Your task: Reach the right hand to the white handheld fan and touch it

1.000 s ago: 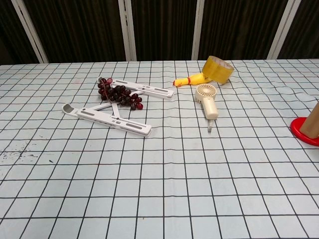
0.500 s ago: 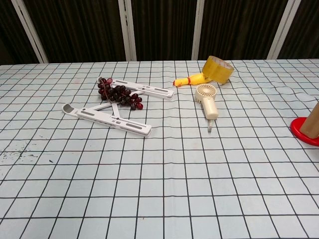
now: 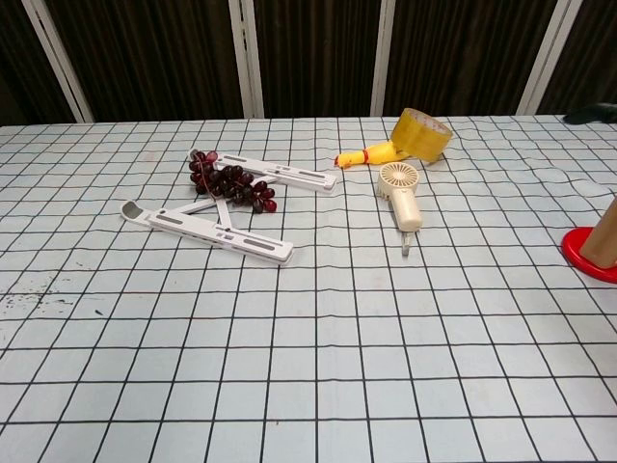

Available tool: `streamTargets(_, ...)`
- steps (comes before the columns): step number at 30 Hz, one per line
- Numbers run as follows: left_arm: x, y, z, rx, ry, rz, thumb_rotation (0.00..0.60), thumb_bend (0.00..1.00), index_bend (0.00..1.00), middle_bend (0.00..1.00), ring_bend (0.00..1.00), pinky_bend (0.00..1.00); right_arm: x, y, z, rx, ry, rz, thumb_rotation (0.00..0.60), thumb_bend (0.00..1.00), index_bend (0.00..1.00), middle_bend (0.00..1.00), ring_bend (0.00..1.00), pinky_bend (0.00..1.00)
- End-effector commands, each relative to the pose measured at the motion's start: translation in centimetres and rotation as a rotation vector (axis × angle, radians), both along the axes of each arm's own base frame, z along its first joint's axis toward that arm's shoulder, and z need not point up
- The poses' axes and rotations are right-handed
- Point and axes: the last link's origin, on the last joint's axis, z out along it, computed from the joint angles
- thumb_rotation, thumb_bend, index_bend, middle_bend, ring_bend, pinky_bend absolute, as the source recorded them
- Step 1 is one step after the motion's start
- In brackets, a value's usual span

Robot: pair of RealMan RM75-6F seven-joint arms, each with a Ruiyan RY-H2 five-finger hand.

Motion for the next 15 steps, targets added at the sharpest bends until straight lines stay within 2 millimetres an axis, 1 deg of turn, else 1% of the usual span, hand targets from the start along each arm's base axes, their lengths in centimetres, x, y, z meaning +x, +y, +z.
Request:
streamTargets(1,-0.1,0.1,0.1,-0.003,-0.006,0.005,0.6,0.0,0.0,0.0,0.0,0.0,3.1,-3.1,-3.8,0.078,0.008,-0.002,0.6,0.61,0.0,0.84,0.89,0.86)
streamTargets(5,-0.2,0.2,0.3,-0.001,-0.015,0.008,0.6,0.0,0.0,0.0,0.0,0.0,4.0,-5.1,-6.0,0.108,0.015,-0.046,0.6,0.66,0.0,0.84,0.89,0.87)
streamTargets(7,-0.3,0.3,0.4,-0.002,-0.015,0.012,0.6,0.0,0.0,0.0,0.0,0.0,4.4,-6.3,-7.2,0.117,0.015,-0.075,0.6,0.67,0.0,0.84,0.89,0.87)
streamTargets(9,-0.4,0.4,0.4,-0.005,-0.019,0.017,0.6,0.0,0.0,0.0,0.0,0.0,4.7,-7.1,-8.0,0.121,0.012,-0.098,0.6,0.67,0.0,0.84,0.89,0.87)
streamTargets(15,-0.4,0.6,0.7,-0.005,-0.023,0.016,0.6,0.0,0.0,0.0,0.0,0.0,5.0,-8.9,-10.4,0.139,0.028,-0.15,0.6,0.67,0.0,0.84,0.89,0.87)
